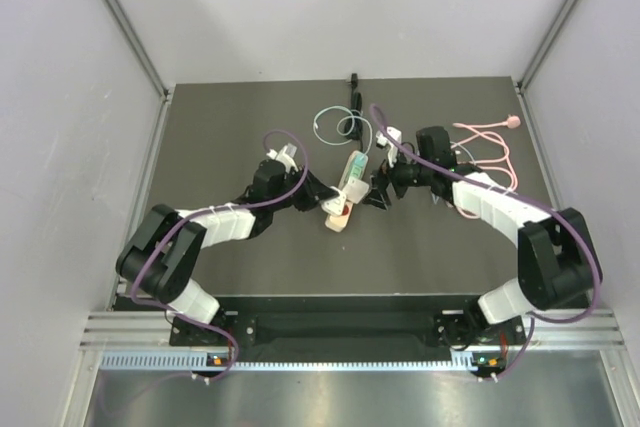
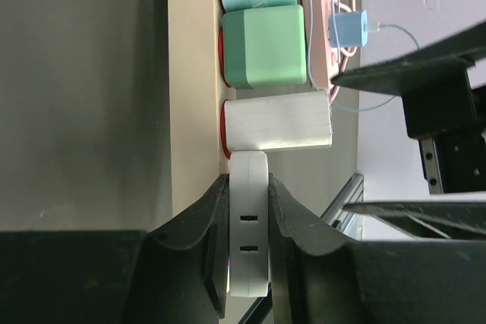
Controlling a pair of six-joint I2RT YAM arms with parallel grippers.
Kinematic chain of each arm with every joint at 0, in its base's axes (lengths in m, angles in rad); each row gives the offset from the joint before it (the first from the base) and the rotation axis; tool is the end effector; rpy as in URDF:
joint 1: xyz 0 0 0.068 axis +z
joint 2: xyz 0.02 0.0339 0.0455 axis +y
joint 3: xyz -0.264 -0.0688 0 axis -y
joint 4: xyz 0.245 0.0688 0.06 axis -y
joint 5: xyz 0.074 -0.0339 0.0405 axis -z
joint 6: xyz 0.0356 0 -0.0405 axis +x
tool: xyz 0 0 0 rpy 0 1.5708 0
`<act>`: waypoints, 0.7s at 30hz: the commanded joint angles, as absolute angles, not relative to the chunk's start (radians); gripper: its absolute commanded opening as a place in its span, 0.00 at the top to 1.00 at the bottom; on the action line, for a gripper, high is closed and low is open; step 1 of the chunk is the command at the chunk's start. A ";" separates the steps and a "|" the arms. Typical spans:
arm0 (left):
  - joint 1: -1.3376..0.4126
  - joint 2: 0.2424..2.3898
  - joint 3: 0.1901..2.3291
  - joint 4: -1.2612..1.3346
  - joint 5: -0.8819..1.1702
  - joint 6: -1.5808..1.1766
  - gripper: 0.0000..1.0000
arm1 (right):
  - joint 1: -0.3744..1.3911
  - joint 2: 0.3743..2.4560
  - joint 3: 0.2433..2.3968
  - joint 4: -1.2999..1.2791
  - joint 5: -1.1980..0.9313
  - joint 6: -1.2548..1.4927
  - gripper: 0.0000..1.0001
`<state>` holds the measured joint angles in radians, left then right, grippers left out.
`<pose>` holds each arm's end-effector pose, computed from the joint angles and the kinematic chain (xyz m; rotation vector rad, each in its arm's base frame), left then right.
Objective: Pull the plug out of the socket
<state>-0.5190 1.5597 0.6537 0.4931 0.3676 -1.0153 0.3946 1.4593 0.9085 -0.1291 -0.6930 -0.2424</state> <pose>0.2660 -0.1667 0.1786 -0.2819 2.2036 -1.2957 0.2771 0.1400 0.2350 -1.0332 1.9407 0.8587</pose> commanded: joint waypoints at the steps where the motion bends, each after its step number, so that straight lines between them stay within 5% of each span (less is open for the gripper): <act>1: -0.517 1.488 0.666 0.601 0.445 -1.000 1.00 | 0.429 1.521 0.992 -0.166 -0.719 -0.343 0.10; 21: -0.515 1.465 0.666 0.508 0.443 -0.913 1.00 | 0.532 1.680 1.121 -0.248 -0.620 -0.354 0.63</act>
<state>-0.5179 1.5345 0.6476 0.4393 0.3969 -0.9321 0.4999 1.6718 1.0763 -0.2321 -0.6395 -0.3340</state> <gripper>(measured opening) 0.271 0.389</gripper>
